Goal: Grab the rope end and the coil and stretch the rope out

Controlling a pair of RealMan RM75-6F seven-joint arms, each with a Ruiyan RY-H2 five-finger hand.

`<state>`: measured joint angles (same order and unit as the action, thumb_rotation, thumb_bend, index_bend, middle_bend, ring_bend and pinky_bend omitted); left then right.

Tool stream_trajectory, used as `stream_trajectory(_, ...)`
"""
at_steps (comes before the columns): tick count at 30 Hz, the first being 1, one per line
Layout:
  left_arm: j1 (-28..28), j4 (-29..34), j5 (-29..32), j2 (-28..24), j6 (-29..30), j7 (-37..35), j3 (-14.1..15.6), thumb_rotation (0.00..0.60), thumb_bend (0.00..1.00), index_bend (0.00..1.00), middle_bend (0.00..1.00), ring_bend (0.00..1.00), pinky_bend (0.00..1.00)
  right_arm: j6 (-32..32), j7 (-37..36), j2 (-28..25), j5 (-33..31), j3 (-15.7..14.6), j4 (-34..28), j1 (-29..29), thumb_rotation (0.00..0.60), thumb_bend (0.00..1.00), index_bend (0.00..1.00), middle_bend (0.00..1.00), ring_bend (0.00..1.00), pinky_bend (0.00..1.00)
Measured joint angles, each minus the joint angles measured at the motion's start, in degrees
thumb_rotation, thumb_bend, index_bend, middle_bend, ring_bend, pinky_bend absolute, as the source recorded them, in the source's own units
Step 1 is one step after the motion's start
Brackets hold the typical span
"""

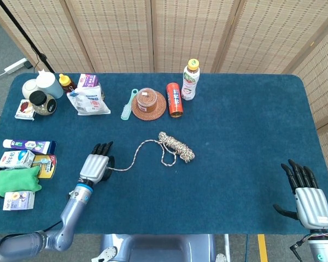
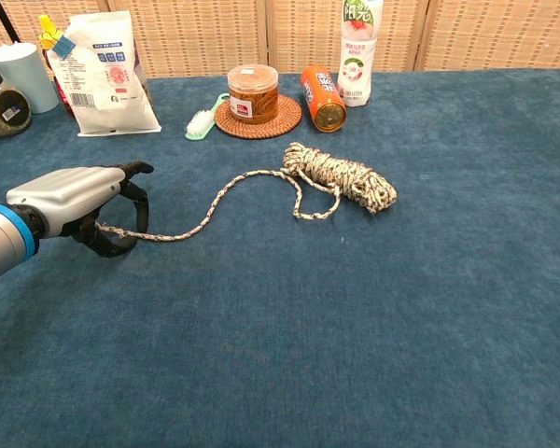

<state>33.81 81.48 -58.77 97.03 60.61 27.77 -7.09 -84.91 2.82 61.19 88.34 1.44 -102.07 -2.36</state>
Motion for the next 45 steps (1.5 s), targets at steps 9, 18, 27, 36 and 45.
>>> stream_trajectory(9,-0.17,0.17,-0.42,-0.03,0.8,0.02,0.0,0.6,0.44,0.55,0.0,0.0,0.0,0.34,-0.15,0.09,-0.19,0.01,0.14,-0.17,0.6,0.0,0.0,0.0,0.0,0.0)
stream_trajectory(18,-0.31,0.2,-0.47,-0.45,0.94,-0.03,-0.08,0.6,0.45,0.56,0.0,0.0,0.0,0.35,0.25,0.28,-0.21,-0.02,0.1,-0.19,0.6,0.0,0.0,0.0,0.0,0.0)
stream_trajectory(27,-0.72,1.1,-1.46,-1.73,1.63,-0.87,-0.09,0.6,0.45,0.57,0.0,0.0,0.0,0.64,0.37,0.39,-0.35,-0.07,0.2,-0.3,0.6,0.0,0.0,0.0,0.0,0.0)
stream_trajectory(36,-0.93,4.37,-3.19,-5.35,2.84,-1.73,-0.86,0.6,0.45,0.57,0.0,0.0,0.0,2.45,-0.17,0.68,-1.08,0.2,0.69,-1.27,0.6,0.0,0.0,0.0,0.0,0.0)
stream_trajectory(45,-0.85,12.06,-6.46,-13.31,5.59,-2.09,-3.04,0.6,0.45,0.57,0.0,0.0,0.0,15.23,-2.29,0.73,-4.21,3.07,2.98,-9.63,0.6,0.0,0.0,0.0,0.0,0.0)
